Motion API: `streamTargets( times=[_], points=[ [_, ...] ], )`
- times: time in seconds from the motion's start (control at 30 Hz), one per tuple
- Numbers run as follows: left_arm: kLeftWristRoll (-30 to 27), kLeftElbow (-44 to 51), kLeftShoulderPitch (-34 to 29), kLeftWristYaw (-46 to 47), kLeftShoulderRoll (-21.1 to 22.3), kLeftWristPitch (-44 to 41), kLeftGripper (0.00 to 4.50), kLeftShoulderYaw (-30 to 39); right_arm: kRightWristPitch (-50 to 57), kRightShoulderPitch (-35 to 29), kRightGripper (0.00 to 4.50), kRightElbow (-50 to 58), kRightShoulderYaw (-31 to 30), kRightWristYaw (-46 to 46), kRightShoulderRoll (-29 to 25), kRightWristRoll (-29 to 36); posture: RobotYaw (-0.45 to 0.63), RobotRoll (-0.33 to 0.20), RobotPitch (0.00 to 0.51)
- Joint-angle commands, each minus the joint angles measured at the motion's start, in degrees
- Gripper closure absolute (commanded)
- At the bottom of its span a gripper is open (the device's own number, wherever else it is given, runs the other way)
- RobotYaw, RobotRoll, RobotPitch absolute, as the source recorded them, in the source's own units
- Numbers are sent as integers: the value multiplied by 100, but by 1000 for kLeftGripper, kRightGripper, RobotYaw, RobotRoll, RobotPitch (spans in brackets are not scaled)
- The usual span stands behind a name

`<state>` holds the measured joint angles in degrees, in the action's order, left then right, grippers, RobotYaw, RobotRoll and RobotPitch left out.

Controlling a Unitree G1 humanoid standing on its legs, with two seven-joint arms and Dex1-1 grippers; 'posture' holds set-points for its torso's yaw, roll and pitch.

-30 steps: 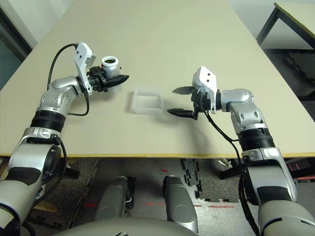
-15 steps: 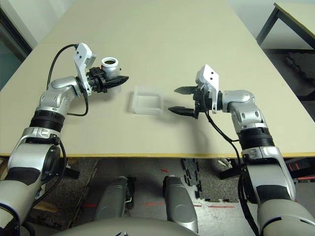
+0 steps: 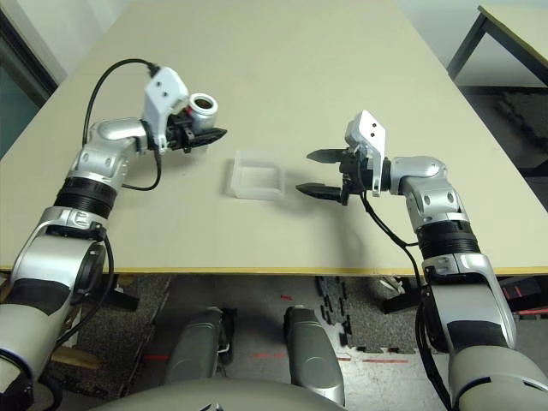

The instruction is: Pour the medicine from the bottle into the box.

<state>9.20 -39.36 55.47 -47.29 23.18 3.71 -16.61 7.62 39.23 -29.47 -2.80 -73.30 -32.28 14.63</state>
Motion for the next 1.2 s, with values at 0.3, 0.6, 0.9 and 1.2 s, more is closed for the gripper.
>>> streamTargets(
  times=[0.3,0.6,0.9,1.2],
  points=[
    [5141,-1408,1809,4326,65,2844,1854,-3386,33,149,0,-127,129,182,181,88,-56,0,109],
    [6211,-2608,2491,5613,-364,3006,1854,-4271,131,144,0,-49,181,276,275,134,-63,0,105],
    [6331,-2959,2676,5782,-441,2900,1854,-4359,145,110,0,-35,179,285,282,119,-52,0,104],
    [3336,-3550,2194,2439,-713,2601,1854,-1815,121,185,0,-125,162,257,282,92,-54,0,99]
  ],
)
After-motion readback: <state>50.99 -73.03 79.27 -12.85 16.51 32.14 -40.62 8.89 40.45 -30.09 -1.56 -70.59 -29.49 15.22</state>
